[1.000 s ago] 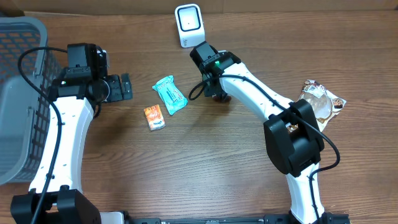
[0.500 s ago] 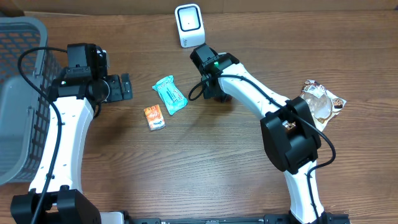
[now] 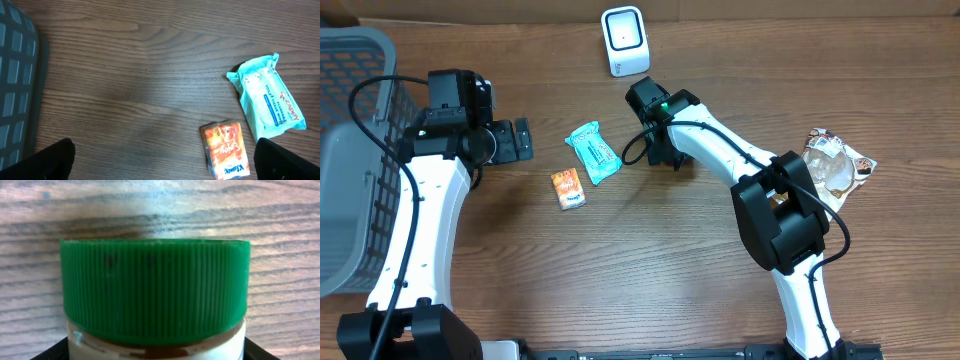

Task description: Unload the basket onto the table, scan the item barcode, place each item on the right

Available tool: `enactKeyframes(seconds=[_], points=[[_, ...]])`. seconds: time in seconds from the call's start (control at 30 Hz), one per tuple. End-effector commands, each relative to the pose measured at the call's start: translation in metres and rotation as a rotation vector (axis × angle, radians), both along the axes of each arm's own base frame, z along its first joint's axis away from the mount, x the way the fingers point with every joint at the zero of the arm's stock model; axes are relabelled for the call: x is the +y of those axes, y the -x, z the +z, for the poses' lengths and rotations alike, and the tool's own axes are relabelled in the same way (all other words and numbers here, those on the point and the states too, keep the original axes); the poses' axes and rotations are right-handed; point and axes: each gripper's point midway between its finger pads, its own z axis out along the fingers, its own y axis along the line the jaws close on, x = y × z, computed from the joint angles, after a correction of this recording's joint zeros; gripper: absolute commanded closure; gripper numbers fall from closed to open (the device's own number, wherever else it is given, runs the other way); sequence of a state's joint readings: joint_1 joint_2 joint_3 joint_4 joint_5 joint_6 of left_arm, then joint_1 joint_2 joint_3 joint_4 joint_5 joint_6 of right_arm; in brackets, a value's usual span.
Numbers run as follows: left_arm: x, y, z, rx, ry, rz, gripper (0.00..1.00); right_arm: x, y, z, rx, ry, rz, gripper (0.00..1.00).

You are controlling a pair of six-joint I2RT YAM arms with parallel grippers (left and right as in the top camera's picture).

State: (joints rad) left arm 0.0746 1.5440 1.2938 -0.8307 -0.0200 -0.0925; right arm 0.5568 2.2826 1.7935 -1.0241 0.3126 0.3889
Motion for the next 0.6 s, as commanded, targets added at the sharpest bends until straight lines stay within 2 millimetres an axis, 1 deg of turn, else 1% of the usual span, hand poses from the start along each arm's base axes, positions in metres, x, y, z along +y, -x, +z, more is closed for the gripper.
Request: enactKeyframes(seconds=[0.0, 0.1, 0.13, 0.2, 0.3, 0.37, 0.43, 0.5, 0.57], points=[[0.003, 0.0, -0.003, 0.011, -0.021, -0.018, 0.0, 0.008, 0.001, 0.008, 0.021, -0.043, 0.005, 0.35], [0.003, 0.0, -0.003, 0.011, -0.021, -0.018, 0.0, 0.019, 0.0, 0.027, 0.018, -0.11, 0.014, 0.35], [0.003, 0.0, -0.003, 0.011, -0.021, -0.018, 0.01, 0.027, 0.001, 0.043, 0.014, -0.16, 0.024, 0.35], [0.003, 0.0, -0.003, 0.011, -0.021, -0.018, 0.0, 0.035, 0.003, 0.059, 0.018, -0.216, 0.057, 0.35], [0.003, 0.0, -0.003, 0.011, -0.021, -0.018, 0.01, 0.054, 0.012, 0.091, 0.04, -0.35, 0.12, 0.35], [0.003, 0.0, -0.003, 0.011, -0.021, -0.018, 0.0, 0.067, 0.022, 0.112, 0.07, -0.469, 0.178, 0.34], [0.003, 0.0, -0.003, 0.011, -0.021, -0.018, 0.01, 0.082, 0.034, 0.139, 0.106, -0.633, 0.236, 0.34], [0.003, 0.0, -0.003, 0.011, -0.021, -0.018, 0.0, 0.09, 0.043, 0.162, 0.142, -0.777, 0.287, 0.34], [0.003, 0.0, -0.003, 0.011, -0.021, -0.018, 0.0, 0.094, 0.049, 0.182, 0.179, -0.916, 0.322, 0.34]])
